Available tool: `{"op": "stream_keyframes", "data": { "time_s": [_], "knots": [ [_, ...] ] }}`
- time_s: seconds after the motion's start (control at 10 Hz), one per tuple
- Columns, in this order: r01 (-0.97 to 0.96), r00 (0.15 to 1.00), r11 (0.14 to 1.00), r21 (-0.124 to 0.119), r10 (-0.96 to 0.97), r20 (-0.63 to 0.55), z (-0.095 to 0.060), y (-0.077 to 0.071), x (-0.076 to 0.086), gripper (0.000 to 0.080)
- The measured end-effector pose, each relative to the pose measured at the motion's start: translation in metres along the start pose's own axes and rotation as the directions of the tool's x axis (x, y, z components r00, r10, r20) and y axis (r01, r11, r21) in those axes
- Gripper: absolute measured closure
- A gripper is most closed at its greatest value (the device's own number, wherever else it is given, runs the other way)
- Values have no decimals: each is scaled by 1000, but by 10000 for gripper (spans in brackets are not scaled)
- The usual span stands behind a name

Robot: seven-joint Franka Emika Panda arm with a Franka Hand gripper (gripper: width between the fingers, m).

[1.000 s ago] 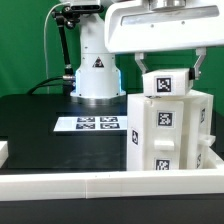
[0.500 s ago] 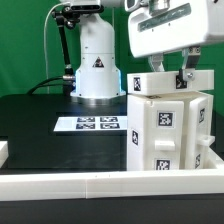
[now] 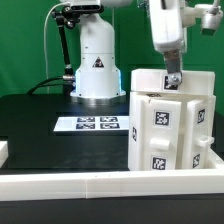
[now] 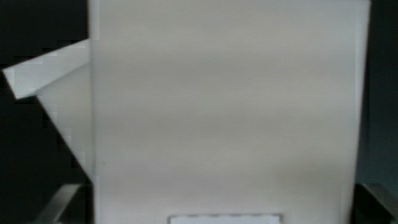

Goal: Assemble cabinet

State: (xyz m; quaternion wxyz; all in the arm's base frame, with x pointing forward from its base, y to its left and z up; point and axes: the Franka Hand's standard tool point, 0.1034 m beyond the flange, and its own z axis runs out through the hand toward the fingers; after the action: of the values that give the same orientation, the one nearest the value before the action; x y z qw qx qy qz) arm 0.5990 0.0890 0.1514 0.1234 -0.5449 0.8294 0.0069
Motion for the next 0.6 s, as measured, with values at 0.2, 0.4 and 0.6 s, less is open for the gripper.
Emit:
{"op": "stream_keyframes", "data": {
  "time_s": [0.2, 0.4, 0.6],
  "knots": [
    [-11, 1000, 1000, -5, 11, 14, 1, 2, -4, 191],
    [15, 1000, 1000, 7, -15, 26, -4, 2, -8, 10],
    [27, 998, 999, 22, -28, 51, -17, 3, -17, 2]
  ]
}}
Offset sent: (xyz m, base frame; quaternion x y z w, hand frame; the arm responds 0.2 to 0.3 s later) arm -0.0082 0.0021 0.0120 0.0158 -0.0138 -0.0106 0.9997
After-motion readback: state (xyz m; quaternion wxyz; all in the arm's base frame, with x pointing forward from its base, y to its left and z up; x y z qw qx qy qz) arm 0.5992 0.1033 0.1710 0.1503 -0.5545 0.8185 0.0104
